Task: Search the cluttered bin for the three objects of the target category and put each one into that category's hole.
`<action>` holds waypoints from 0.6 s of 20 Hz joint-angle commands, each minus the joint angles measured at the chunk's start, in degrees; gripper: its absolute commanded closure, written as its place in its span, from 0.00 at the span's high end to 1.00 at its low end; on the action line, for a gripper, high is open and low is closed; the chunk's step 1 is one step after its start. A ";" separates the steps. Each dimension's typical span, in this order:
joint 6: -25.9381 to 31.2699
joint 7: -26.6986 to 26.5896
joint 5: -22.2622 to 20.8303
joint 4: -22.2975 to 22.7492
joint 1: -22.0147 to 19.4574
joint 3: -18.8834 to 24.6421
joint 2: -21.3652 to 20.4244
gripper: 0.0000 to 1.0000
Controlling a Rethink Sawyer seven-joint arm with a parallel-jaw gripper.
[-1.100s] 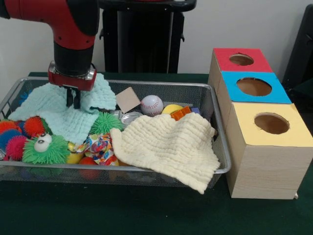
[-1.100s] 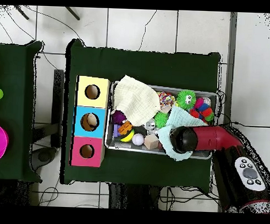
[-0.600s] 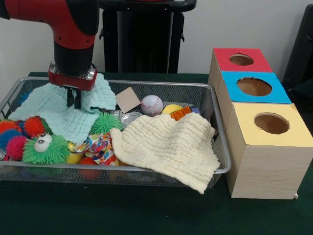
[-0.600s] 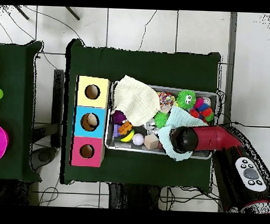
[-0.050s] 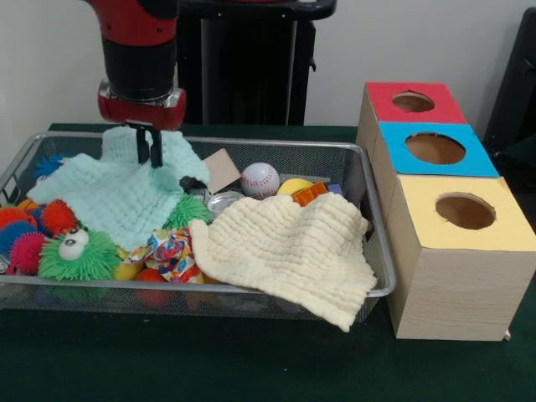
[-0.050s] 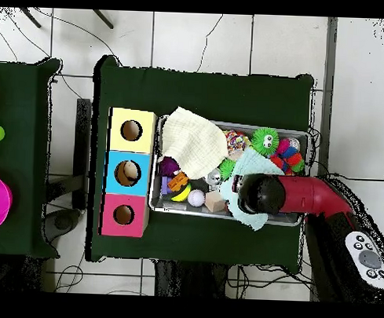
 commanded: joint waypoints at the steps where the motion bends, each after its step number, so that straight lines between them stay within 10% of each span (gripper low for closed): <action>1: 0.96 0.10 10.65 9.31 0.39 9.75 -6.18 0.00; 12: -6.72 4.86 20.16 14.72 1.16 13.58 -6.62 0.00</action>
